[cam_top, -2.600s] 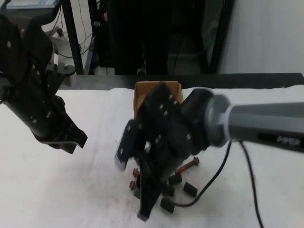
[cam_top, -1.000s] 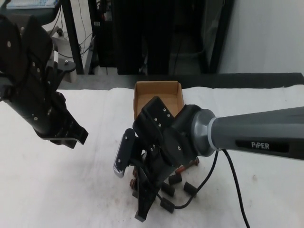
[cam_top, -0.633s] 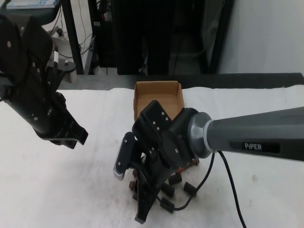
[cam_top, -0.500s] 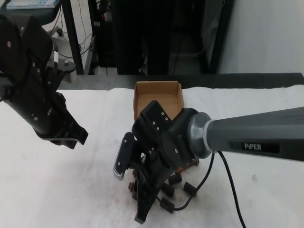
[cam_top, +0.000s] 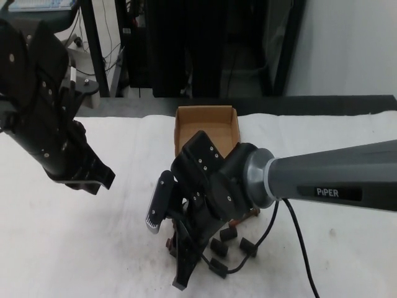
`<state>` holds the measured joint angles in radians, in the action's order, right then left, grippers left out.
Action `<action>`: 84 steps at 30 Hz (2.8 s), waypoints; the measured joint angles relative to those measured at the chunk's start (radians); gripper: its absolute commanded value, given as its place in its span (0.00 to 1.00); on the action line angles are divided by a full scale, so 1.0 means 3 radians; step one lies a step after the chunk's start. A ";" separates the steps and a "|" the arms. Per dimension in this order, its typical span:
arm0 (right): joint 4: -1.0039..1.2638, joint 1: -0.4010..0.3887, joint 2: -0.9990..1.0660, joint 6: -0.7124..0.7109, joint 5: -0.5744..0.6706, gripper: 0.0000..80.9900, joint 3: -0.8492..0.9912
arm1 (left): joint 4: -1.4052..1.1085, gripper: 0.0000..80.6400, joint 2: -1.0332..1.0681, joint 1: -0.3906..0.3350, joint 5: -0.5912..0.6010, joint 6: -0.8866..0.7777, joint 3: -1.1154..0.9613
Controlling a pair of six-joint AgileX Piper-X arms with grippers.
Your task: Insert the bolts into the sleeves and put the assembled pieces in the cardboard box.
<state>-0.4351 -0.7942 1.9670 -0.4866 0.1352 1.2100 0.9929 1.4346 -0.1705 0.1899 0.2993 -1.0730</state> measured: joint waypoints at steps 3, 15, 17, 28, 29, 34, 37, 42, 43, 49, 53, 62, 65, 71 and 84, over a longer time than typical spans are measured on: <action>0.0000 0.0000 0.0000 0.0045 0.0013 0.01 0.0000 | 0.0000 0.00 0.0000 0.0000 0.0000 0.0000 0.0000; -0.0107 0.0092 -0.0693 0.0867 -0.0019 0.01 0.0084 | 0.0236 0.00 0.0000 0.0000 0.0183 0.0000 0.0000; -0.0099 0.0186 -0.0968 0.0982 -0.0019 0.01 0.0104 | 0.0271 0.00 0.0000 0.0000 0.0434 0.0000 0.0000; -0.0758 0.1174 -0.1946 0.1112 0.0262 0.01 -0.0070 | 0.0164 0.00 0.0000 -0.0881 0.0664 -0.0044 -0.0156; -0.0783 0.1265 -0.2013 0.1112 0.0295 0.01 -0.0135 | 0.0096 0.00 0.0000 -0.0970 0.0633 -0.0045 -0.0184; -0.0834 0.1581 -0.2261 0.1123 0.0390 0.01 -0.0470 | -0.0291 0.00 0.0000 -0.1429 0.0579 0.0125 -0.0265; -0.0845 0.1846 -0.2517 0.1121 0.0592 0.01 -0.0736 | -0.0449 0.00 0.0061 -0.1709 0.0574 0.0307 -0.0331; -0.0837 0.2048 -0.2719 0.1121 0.0655 0.01 -0.0947 | -0.0459 0.00 0.0277 -0.1913 0.0463 0.0415 -0.0475; -0.0838 0.2070 -0.2748 0.1121 0.0660 0.01 -0.0975 | -0.0447 0.00 0.0366 -0.1948 0.0401 0.0430 -0.0514; -0.0823 0.2082 -0.2841 0.1121 0.0670 0.01 -0.1003 | -0.0253 0.21 0.1079 -0.2015 0.0056 0.0588 -0.0991; -0.0823 0.2082 -0.2839 0.1121 0.0670 0.01 -0.1003 | -0.0242 0.57 0.1291 -0.2045 0.0046 0.0669 -0.1115; -0.0663 0.2082 -0.2839 0.1050 0.0660 0.01 -0.1007 | -0.0392 0.50 0.1334 -0.2208 0.0232 0.1874 -0.1159; -0.0609 0.2100 -0.2850 0.1041 0.0660 0.01 -0.1007 | -0.0454 0.42 0.1362 -0.2249 0.0440 0.2333 -0.1166; -0.0587 0.2171 -0.2851 0.1041 0.0631 0.01 -0.1007 | -0.0462 0.41 0.1562 -0.2268 0.0565 0.2611 -0.1167; -0.0574 0.2181 -0.2851 0.1041 0.0622 0.01 -0.1007 | -0.0493 0.41 0.1833 -0.2106 0.0471 0.3051 -0.1167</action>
<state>-0.6074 -0.1398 1.1119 -0.1744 0.3218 0.9079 0.8450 1.9845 -0.8023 0.3313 1.2144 -1.4231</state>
